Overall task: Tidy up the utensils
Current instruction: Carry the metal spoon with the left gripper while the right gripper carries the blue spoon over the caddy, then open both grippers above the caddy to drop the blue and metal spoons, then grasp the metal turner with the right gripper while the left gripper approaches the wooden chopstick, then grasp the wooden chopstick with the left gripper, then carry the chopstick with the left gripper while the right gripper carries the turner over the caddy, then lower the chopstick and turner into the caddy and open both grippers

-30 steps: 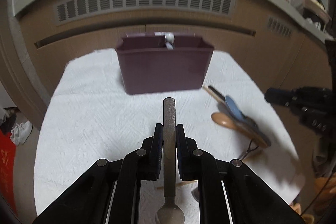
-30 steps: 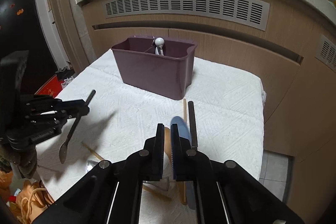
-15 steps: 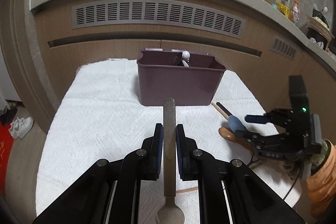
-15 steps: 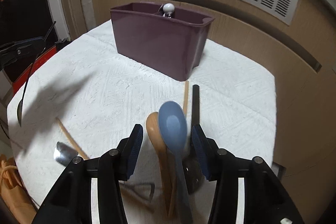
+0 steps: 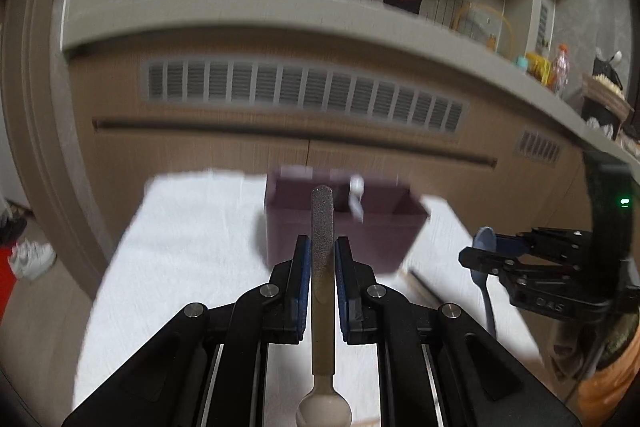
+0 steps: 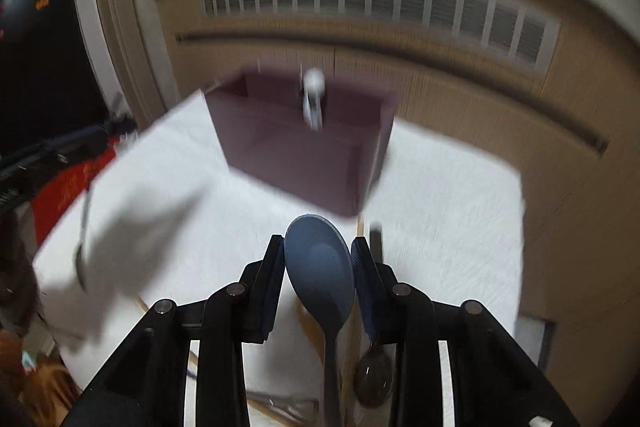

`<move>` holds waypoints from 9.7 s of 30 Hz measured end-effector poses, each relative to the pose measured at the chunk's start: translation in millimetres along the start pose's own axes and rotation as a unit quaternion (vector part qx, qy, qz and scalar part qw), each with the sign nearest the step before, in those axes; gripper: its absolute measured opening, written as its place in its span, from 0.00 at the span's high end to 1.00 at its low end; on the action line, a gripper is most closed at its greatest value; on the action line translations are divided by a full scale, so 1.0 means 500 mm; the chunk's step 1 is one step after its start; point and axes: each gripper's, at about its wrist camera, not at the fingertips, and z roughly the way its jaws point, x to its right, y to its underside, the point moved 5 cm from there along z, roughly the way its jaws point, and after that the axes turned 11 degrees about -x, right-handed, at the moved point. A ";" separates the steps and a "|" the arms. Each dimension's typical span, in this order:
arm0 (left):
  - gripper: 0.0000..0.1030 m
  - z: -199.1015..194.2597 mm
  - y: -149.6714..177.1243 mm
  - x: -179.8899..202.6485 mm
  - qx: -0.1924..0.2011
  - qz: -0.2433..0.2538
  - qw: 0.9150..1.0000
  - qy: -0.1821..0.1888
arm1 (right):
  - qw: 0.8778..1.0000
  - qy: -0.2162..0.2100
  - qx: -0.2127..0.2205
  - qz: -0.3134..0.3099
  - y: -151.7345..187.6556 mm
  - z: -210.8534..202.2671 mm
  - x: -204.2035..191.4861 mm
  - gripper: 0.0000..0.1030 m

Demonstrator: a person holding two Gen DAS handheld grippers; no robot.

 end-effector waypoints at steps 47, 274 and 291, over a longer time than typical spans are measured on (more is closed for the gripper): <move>0.88 0.066 -0.014 -0.258 0.025 -0.073 0.996 -0.052 | 0.946 -0.092 -0.136 -0.279 -0.055 0.248 -0.296 0.43; 0.95 0.044 -0.035 -0.081 0.037 0.009 0.997 0.065 | 0.942 0.155 -0.135 0.264 0.043 0.227 0.154 0.68; 0.95 0.005 -0.034 -0.063 0.039 -0.015 0.996 0.075 | 0.986 0.056 0.037 0.152 0.035 -0.032 0.050 0.72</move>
